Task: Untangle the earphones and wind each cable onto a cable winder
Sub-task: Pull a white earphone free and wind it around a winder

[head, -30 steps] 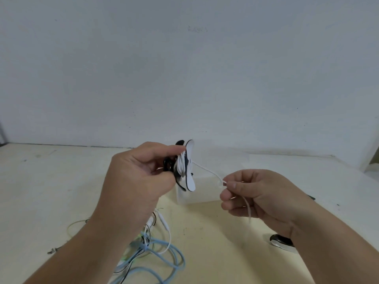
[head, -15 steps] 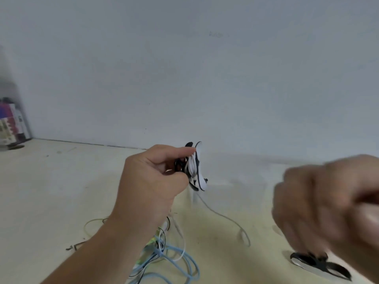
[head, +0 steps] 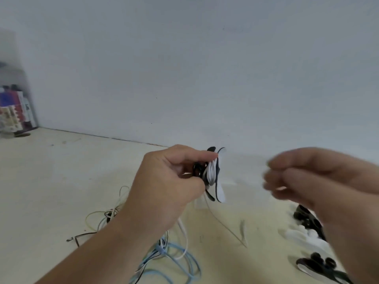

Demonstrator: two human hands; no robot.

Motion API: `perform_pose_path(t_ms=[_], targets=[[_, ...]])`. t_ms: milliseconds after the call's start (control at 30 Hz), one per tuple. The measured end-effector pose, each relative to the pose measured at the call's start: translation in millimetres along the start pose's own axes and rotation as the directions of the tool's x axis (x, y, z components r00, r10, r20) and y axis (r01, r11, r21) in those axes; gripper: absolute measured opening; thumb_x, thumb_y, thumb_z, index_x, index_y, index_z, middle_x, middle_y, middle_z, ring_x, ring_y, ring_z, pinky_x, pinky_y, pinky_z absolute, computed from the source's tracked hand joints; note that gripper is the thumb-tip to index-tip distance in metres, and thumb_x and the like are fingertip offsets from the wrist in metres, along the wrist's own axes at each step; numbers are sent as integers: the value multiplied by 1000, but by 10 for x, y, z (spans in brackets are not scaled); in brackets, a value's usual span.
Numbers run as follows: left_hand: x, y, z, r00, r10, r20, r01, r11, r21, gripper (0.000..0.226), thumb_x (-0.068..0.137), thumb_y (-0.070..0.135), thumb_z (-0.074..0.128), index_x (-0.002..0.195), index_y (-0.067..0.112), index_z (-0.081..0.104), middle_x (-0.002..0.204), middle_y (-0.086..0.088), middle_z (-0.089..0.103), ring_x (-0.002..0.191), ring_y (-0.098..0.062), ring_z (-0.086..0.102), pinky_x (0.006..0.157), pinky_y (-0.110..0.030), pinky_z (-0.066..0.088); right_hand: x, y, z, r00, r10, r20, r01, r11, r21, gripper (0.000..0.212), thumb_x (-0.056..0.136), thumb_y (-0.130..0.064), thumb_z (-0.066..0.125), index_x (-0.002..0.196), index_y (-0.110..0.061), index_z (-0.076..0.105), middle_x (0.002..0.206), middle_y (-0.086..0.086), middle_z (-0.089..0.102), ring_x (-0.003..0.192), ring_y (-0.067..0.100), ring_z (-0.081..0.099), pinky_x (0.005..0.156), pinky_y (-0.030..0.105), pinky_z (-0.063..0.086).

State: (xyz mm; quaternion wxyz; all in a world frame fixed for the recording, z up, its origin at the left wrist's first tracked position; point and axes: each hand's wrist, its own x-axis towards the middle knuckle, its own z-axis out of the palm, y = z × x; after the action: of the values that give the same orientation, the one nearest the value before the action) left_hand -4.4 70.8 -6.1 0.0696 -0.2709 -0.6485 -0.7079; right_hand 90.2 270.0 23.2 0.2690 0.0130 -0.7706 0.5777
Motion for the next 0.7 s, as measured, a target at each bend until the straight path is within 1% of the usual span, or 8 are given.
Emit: perform_pose_path(t_ms=[33, 100, 167, 267, 367, 467, 567, 700], targets=[[-9, 1, 15, 999, -13, 40, 15, 999, -43, 43, 58, -3, 61, 88, 21, 81, 89, -7, 77, 86, -21, 74, 76, -33, 57, -34, -10, 118, 997, 77, -14, -78, 980, -181, 37, 75, -2, 72, 92, -35, 76, 90, -12, 77, 85, 0, 71, 77, 30, 57], [-27, 3, 41, 993, -30, 114, 43, 992, -117, 43, 59, -6, 60, 86, 20, 81, 89, -12, 77, 84, -24, 73, 74, -30, 55, -56, 59, 305, 952, 225, 205, -205, 972, -116, 43, 81, -15, 74, 115, -41, 67, 109, -25, 71, 104, -11, 62, 92, 26, 48], [-40, 11, 52, 989, -30, 148, 51, 989, -140, 45, 60, -9, 59, 87, 19, 81, 91, -15, 77, 86, -29, 73, 75, -36, 59, -50, 82, 384, 868, 327, 374, -316, 944, -91, 53, 76, -23, 68, 126, -39, 62, 116, -19, 71, 111, -6, 61, 103, 32, 43], [-32, -12, 41, 994, -40, 100, 49, 994, -97, 45, 60, -6, 59, 89, 21, 81, 89, -16, 77, 89, -35, 72, 85, -45, 58, -68, 162, 450, 855, 318, 409, -238, 942, -235, 21, 93, -18, 62, 99, -34, 74, 84, -12, 76, 76, 1, 67, 80, 25, 46], [-20, -44, 32, 999, 3, 33, -4, 1000, 24, 45, 58, -1, 60, 89, 25, 80, 88, -4, 78, 85, -22, 74, 78, -34, 60, -83, 197, 488, 863, 305, 402, -202, 939, -278, 24, 99, -23, 55, 86, -25, 75, 50, -11, 54, 49, 7, 54, 69, 33, 55], [-33, -52, 50, 999, -2, 34, 0, 998, 66, 45, 61, 1, 63, 93, 28, 80, 86, 0, 78, 80, -19, 74, 76, -30, 59, -93, 221, 490, 825, 344, 448, -208, 922, -327, 25, 100, -28, 53, 89, -26, 76, 46, -17, 47, 46, 1, 49, 79, 41, 59], [-27, -61, 47, 1000, 6, 18, -8, 994, 106, 45, 61, 4, 63, 92, 32, 80, 86, 3, 77, 80, -17, 74, 78, -31, 60, -80, 197, 462, 818, 327, 474, -192, 931, -311, 25, 99, -30, 55, 87, -27, 77, 47, -18, 44, 46, 0, 45, 75, 40, 57], [0, -39, 29, 999, 48, 24, -51, 986, 159, 46, 60, 4, 61, 90, 33, 80, 89, 9, 74, 82, -11, 73, 73, -14, 53, -78, 146, 398, 848, 299, 437, -172, 936, -306, 28, 97, -33, 56, 79, -26, 77, 51, -10, 43, 51, 12, 43, 63, 37, 47]])
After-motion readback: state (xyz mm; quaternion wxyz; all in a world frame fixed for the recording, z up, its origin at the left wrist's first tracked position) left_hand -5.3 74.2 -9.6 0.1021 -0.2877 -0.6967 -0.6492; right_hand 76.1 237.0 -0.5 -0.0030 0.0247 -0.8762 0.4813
